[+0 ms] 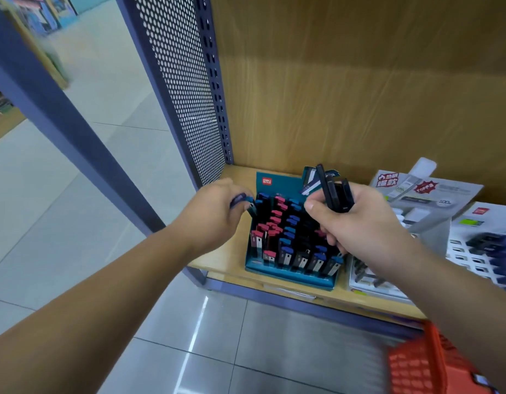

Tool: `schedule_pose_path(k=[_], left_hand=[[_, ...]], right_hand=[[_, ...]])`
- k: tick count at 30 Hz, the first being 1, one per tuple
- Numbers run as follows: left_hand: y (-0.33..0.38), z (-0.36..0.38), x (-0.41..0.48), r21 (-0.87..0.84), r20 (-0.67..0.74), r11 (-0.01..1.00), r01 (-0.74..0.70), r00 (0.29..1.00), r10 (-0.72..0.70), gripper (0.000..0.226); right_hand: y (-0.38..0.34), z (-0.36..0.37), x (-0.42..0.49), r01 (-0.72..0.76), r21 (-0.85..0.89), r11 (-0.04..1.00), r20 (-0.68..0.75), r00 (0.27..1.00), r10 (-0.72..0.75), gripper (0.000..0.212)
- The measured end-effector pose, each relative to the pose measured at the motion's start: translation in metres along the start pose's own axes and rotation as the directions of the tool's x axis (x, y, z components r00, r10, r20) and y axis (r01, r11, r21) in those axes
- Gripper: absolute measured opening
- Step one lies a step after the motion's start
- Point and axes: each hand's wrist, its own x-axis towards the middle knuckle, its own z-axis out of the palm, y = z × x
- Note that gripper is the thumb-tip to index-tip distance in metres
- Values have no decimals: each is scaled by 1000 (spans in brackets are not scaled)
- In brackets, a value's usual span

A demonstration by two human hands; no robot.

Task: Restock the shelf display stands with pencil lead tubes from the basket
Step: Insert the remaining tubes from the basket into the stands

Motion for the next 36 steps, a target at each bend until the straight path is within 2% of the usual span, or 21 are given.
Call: schedule_pose_path(k=[6,14,16,21,25,28,31,36], left_hand=[[-17,16,4,24,18,988,-150,989,149,15],[-18,9,7,73,119,970,-230,968,221,16],[-12,7,14,51,117,976,-212,972,205,13],[-8,8,18,-131,133,991,-29,990,46,4],[-17,2,19,44,203,989,-143,970,132,10],[-11,-3,27,146,250,968,-205,954,165,27],[0,-2,32,249,284,938,-242,944,168,25],[12,-2,38,234,323,944,-234,934,151,27]], right_hand=[[20,-1,4,19,-29,999,-4,1000,-19,11],[22,1,4,7,-2,1000,15,1000,-7,11],[21,2,3,14,-12,1000,21,1000,-14,10],[19,2,2,-5,-6,1000,21,1000,6,6],[16,0,1,-11,-5,1000,39,999,11,5],[16,-1,0,-8,-7,1000,48,999,8,6],[15,-2,-1,5,-8,1000,52,999,-4,6],[15,-4,0,-10,-22,1000,51,999,11,6]])
